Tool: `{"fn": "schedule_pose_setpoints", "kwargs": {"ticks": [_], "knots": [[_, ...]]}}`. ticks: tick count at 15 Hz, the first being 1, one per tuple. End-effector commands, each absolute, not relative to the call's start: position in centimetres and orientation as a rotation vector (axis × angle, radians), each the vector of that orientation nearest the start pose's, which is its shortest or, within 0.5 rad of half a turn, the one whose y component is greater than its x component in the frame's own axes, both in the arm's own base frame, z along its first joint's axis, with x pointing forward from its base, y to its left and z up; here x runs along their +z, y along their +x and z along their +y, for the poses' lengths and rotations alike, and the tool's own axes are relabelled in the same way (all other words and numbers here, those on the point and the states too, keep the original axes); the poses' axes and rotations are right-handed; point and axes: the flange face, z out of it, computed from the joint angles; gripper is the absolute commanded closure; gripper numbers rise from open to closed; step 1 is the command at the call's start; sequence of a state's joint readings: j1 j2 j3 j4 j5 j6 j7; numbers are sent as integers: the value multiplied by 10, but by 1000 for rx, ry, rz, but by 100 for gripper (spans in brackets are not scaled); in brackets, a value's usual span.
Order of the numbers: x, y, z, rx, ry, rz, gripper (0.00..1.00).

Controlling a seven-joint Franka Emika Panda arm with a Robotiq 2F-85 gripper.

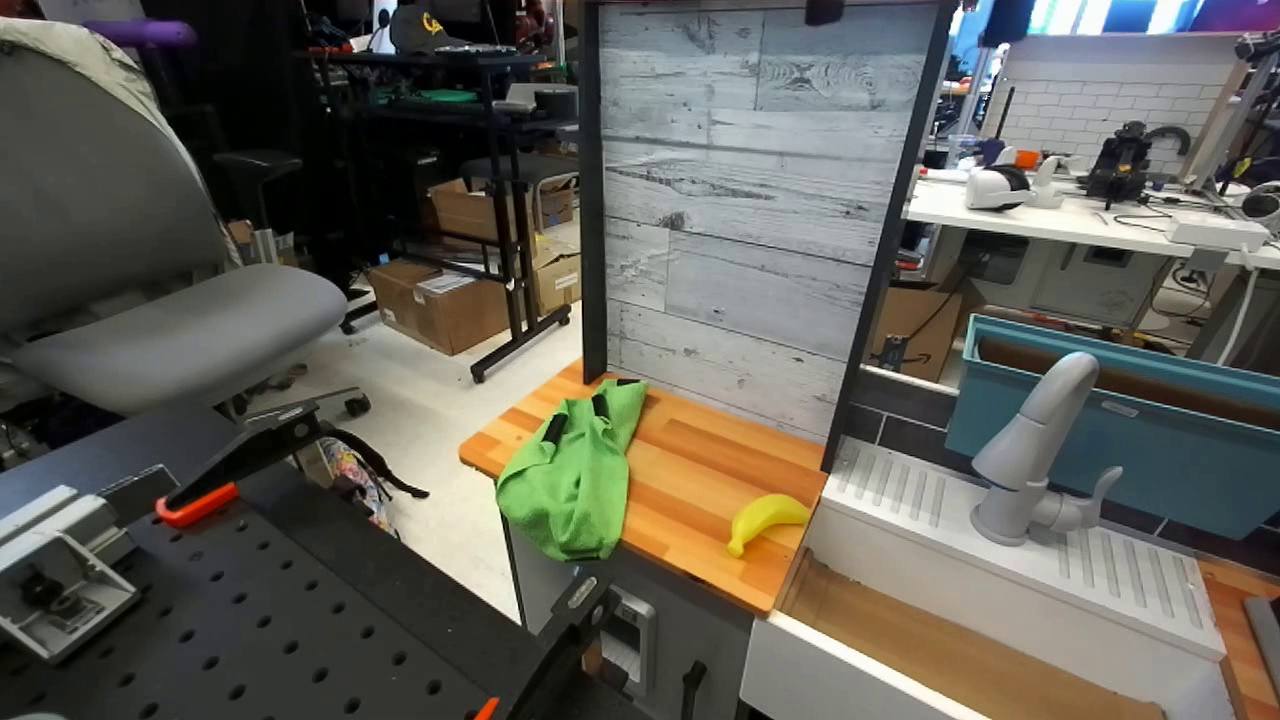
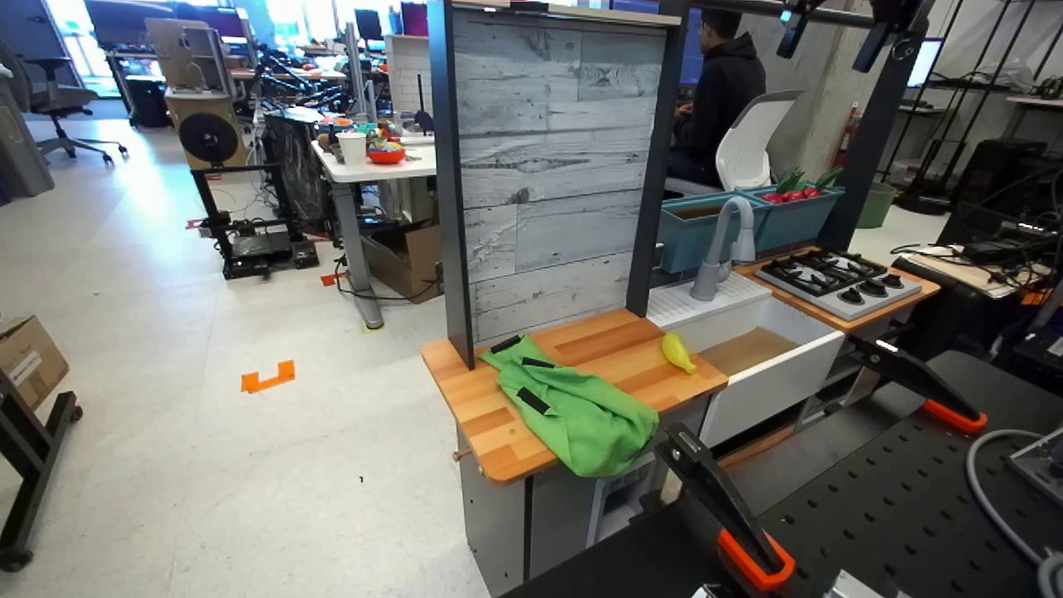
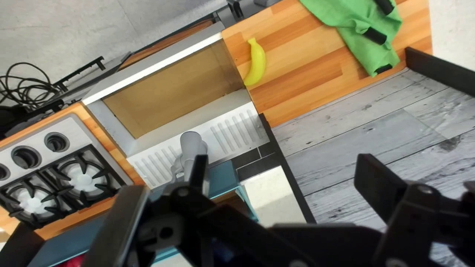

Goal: Move the faucet spout to the left

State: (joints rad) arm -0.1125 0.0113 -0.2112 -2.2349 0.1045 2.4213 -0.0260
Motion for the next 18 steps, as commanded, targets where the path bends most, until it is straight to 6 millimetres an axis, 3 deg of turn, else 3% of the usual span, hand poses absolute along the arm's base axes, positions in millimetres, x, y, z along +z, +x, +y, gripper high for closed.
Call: {"fn": "schedule_pose_setpoints", "kwargs": {"ticks": [1, 9, 18], "knots": [[355, 541, -195, -377, -3017, 648, 0], [272, 582, -232, -420, -2990, 777, 0], [199, 634, -246, -371, -3008, 787, 0]]}}
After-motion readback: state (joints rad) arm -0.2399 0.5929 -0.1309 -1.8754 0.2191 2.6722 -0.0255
